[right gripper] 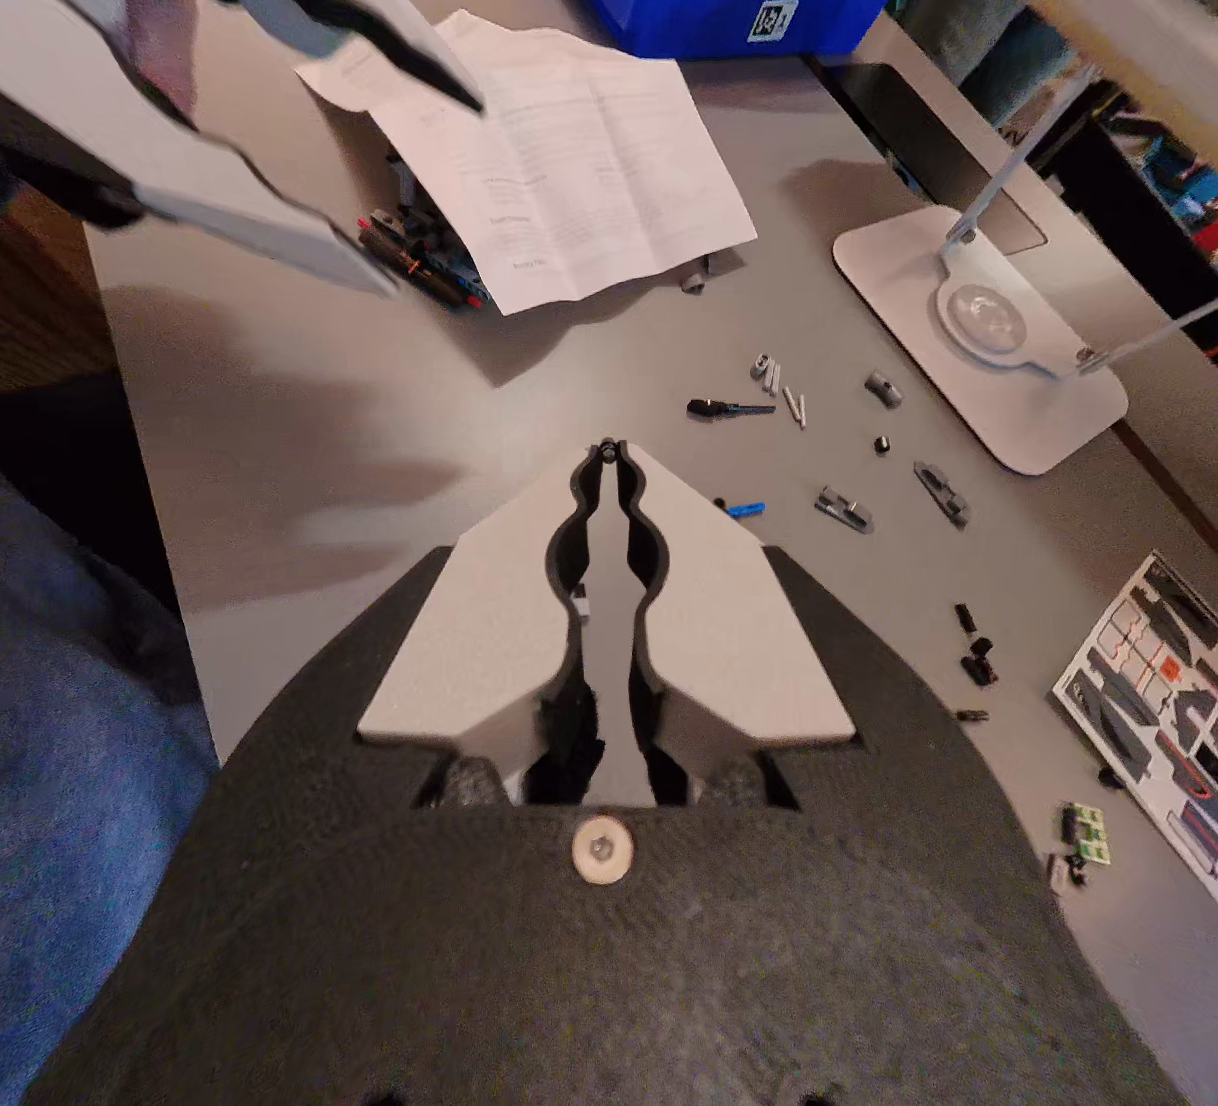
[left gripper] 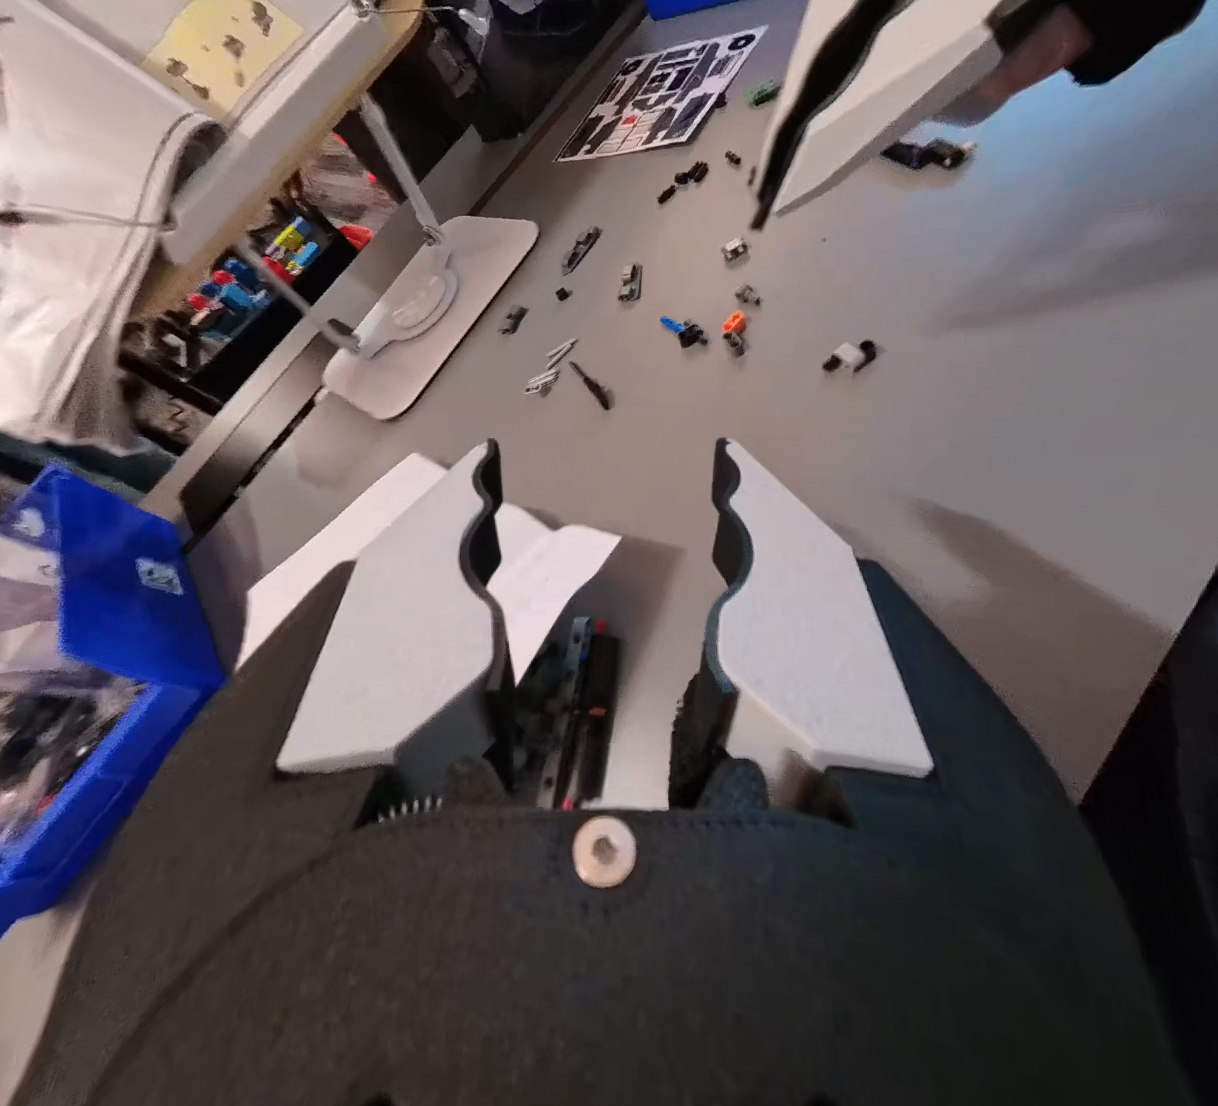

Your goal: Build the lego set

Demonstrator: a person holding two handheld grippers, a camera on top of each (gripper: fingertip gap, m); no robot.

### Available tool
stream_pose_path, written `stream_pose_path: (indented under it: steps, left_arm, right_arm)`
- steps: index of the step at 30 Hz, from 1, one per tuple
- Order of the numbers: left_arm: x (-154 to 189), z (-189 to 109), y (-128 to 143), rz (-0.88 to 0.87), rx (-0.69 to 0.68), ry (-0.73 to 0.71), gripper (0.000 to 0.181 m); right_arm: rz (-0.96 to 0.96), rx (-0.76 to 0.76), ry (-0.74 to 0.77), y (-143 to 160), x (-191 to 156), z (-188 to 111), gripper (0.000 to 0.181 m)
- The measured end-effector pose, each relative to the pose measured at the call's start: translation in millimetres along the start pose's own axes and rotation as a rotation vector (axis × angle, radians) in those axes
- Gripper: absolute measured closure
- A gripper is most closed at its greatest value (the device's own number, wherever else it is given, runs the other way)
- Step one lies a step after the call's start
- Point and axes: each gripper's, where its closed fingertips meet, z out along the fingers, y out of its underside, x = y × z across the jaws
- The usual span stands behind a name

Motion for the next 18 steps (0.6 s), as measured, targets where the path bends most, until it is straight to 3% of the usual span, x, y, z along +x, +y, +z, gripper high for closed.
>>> stream_pose_path:
  steps: [4,8,18]
  left_arm:
    - [-25.7,-28.8,25.8,-0.069,-0.009,-0.02,0.117]
    - [-35.7,-26.3,56.9,-0.065,-0.086,-0.028,0.112]
    - [-38.2,-9.0,64.6,0.017,-0.136,-0.029,0.11]
  right_arm:
    - [0.026,-0.045,-0.063,21.9,-6.2,8.5,0.18]
    - [0.079,-0.066,-0.11,41.1,-4.9,17.2,0.18]
    - [0.115,-0.114,-0.171,81.8,7.0,28.4,0.18]
